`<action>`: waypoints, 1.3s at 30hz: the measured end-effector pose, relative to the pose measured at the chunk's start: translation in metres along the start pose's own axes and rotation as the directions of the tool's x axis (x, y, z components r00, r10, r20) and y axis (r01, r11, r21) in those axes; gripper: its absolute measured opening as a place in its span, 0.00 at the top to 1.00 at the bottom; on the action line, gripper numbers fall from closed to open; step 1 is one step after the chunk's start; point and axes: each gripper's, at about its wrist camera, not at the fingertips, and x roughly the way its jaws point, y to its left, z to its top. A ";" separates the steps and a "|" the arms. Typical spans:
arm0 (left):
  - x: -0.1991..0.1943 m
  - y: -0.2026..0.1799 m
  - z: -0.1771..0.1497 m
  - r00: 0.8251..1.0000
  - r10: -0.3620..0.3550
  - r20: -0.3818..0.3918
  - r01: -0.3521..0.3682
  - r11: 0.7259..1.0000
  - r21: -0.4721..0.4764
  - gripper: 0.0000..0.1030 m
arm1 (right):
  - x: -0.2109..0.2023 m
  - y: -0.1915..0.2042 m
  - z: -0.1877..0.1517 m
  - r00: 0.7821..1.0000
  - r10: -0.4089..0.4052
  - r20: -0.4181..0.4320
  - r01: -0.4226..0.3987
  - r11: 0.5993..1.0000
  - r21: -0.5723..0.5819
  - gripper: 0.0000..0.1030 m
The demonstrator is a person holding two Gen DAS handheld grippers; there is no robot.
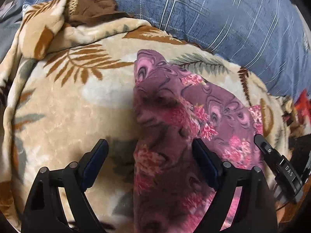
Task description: Fold small clothes
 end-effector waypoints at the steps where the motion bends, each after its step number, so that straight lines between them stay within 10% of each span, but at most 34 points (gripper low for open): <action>1: -0.007 0.002 -0.003 1.000 -0.007 0.001 0.007 1.000 0.005 0.14 | -0.007 0.003 -0.002 1.000 0.003 0.017 -0.003 1.000 -0.007 0.85; 7: -0.032 0.002 -0.057 0.997 -0.079 0.014 0.077 0.994 0.071 0.13 | -0.036 0.015 -0.031 0.990 0.142 -0.001 -0.142 0.984 -0.113 0.76; 12: -0.038 -0.002 -0.076 0.998 -0.011 0.064 0.005 0.995 0.095 0.11 | -0.032 0.041 -0.060 0.996 -0.087 -0.015 0.077 0.937 -0.340 0.75; 16: -0.072 -0.007 -0.096 0.986 0.061 0.153 -0.087 0.982 0.169 0.12 | -0.055 0.064 -0.070 0.959 -0.282 0.020 0.264 0.868 -0.420 0.30; 20: -0.086 -0.013 -0.124 0.959 0.145 0.243 -0.203 0.951 0.235 0.12 | -0.078 0.065 -0.084 0.915 -0.400 0.061 0.381 0.801 -0.461 0.20; 28: -0.094 -0.017 -0.167 0.931 0.208 0.300 -0.294 0.915 0.277 0.12 | -0.116 0.059 -0.100 0.870 -0.478 0.124 0.487 0.792 -0.367 0.01; 33: -0.099 -0.027 -0.183 0.931 0.201 0.303 -0.294 0.908 0.300 0.12 | -0.132 0.060 -0.116 0.815 -0.555 0.169 0.571 0.716 -0.401 0.00; 39: -0.105 -0.039 -0.196 0.935 0.184 0.304 -0.283 0.902 0.326 0.12 | -0.147 0.062 -0.131 0.807 -0.555 0.202 0.583 0.693 -0.424 0.00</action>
